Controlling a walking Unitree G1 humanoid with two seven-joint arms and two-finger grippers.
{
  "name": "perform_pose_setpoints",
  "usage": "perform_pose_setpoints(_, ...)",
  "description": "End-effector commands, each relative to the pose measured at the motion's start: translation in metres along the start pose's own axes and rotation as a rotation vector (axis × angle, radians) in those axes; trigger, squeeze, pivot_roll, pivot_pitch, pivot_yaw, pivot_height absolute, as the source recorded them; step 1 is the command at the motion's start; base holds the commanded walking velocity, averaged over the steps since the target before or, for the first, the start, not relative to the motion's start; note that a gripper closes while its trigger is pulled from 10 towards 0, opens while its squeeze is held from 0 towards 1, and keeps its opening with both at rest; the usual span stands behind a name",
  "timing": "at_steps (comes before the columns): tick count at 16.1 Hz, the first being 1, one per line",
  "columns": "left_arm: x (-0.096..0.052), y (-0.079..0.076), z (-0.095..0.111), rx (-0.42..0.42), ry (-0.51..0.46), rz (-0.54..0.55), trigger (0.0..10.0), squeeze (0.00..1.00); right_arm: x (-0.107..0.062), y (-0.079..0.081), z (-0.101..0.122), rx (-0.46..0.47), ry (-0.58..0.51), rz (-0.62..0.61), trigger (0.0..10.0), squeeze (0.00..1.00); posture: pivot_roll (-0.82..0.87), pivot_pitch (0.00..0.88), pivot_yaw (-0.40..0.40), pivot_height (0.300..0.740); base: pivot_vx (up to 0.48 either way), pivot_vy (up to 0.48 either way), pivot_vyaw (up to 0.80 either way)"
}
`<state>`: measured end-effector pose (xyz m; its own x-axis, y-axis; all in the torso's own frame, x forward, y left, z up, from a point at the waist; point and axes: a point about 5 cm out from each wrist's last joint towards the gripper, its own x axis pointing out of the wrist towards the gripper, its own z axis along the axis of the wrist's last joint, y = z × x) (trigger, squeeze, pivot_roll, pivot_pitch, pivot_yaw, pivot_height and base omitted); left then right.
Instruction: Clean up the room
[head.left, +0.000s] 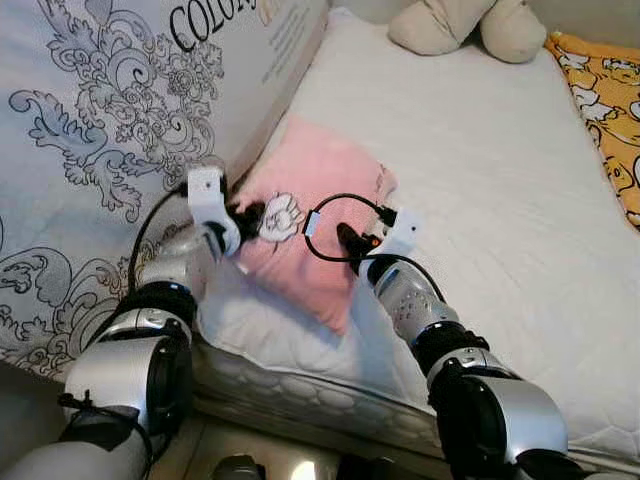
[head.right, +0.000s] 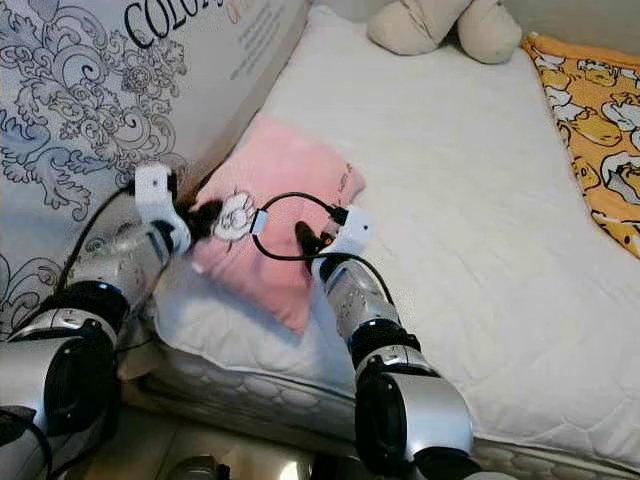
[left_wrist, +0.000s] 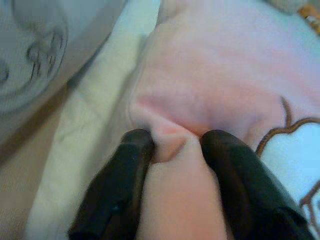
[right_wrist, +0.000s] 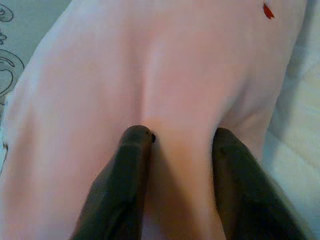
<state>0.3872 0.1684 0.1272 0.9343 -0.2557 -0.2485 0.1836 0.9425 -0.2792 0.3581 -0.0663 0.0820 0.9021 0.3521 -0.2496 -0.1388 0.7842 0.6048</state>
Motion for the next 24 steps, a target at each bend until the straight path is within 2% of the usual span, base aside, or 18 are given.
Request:
perform_pose_setpoints(1,0.004,-0.016,0.025,0.005,-0.098,-0.068,0.0,0.0,0.005,0.015,0.017,-0.062,-0.049,0.046,0.0,0.0,0.09,0.08,-0.048,0.74,0.0,0.0,0.0)
perform_pose_setpoints(4,-0.002,-0.012,0.053,0.027,-0.193,-0.063,0.0,0.0,0.008,0.018,0.029,-0.085,-0.078,0.054,0.0,0.0,0.09,0.075,-0.05,0.74,0.0,0.0,0.0)
perform_pose_setpoints(5,-0.005,-0.008,0.059,0.03,-0.211,-0.052,0.0,0.0,0.008,0.02,0.033,-0.09,-0.086,0.06,0.0,0.0,0.1,0.07,-0.052,0.74,0.0,0.0,0.0)
perform_pose_setpoints(6,-0.015,0.003,0.071,0.054,-0.256,-0.016,0.0,0.0,0.01,0.024,0.04,-0.11,-0.106,0.071,0.0,0.04,0.12,0.064,-0.057,0.74,0.0,0.0,0.0)
perform_pose_setpoints(9,-0.033,0.018,0.082,0.092,-0.298,0.027,0.0,0.0,0.011,0.027,0.046,-0.127,-0.116,0.076,0.0,0.08,0.13,0.066,-0.063,0.74,0.0,0.0,0.0)
perform_pose_setpoints(11,-0.038,0.022,0.075,0.155,-0.258,0.022,0.0,0.0,0.012,0.028,0.045,-0.158,-0.101,0.059,0.0,0.06,0.13,0.066,-0.064,0.74,0.0,0.0,0.0)
perform_pose_setpoints(12,-0.042,0.025,0.061,0.23,-0.209,0.057,10.0,0.0,0.011,0.024,0.049,-0.224,-0.131,0.008,10.0,0.0,0.14,0.079,-0.072,0.74,0.0,0.0,0.0)
perform_pose_setpoints(13,-0.051,0.02,0.046,0.35,-0.217,0.048,10.0,1.0,0.004,0.019,0.062,-0.415,-0.268,-0.083,10.0,1.0,0.14,0.081,-0.074,0.74,0.0,0.0,0.0)
perform_pose_setpoints(15,-0.066,0.002,0.032,0.49,-0.264,-0.018,10.0,1.0,-0.011,0.014,0.065,-0.609,-0.399,-0.142,10.0,1.0,0.12,0.082,-0.072,0.74,0.0,0.0,0.0)
perform_pose_setpoints(16,-0.073,-0.007,0.029,0.499,-0.292,-0.025,10.0,1.0,-0.023,0.009,0.061,-0.657,-0.441,-0.163,10.0,1.0,0.11,0.081,-0.069,0.74,0.0,0.0,0.0)
perform_pose_setpoints(17,-0.087,-0.023,0.031,0.534,-0.364,-0.03,10.0,1.0,-0.051,-0.003,0.05,-0.676,-0.489,-0.211,10.0,1.0,0.1,0.08,-0.066,0.74,0.0,0.0,0.0)
perform_pose_setpoints(18,-0.09,-0.027,0.032,0.549,-0.381,-0.034,10.0,1.0,-0.059,-0.006,0.047,-0.674,-0.497,-0.223,10.0,1.0,0.1,0.08,-0.066,0.74,0.0,0.0,0.0)
perform_pose_setpoints(20,-0.099,-0.036,0.038,0.608,-0.457,-0.043,10.0,1.0,-0.085,-0.007,0.034,-0.671,-0.53,-0.232,10.0,1.0,0.08,0.075,-0.056,0.74,0.0,0.0,0.0)
perform_pose_setpoints(22,-0.103,-0.037,0.037,0.619,-0.471,-0.037,10.0,1.0,-0.092,-0.006,0.029,-0.669,-0.538,-0.241,10.0,1.0,0.07,0.072,-0.05,0.74,0.0,0.0,0.0)
perform_pose_setpoints(23,-0.107,-0.03,0.033,0.579,-0.477,0.01,10.0,1.0,-0.099,-0.007,0.024,-0.643,-0.523,-0.252,10.0,1.0,0.07,0.069,-0.046,0.74,0.0,0.0,0.0)
perform_pose_setpoints(24,-0.115,-0.016,0.02,0.497,-0.423,0.088,10.0,1.0,-0.113,-0.009,0.019,-0.572,-0.482,-0.267,10.0,1.0,0.07,0.066,-0.039,0.74,0.0,0.0,0.0)
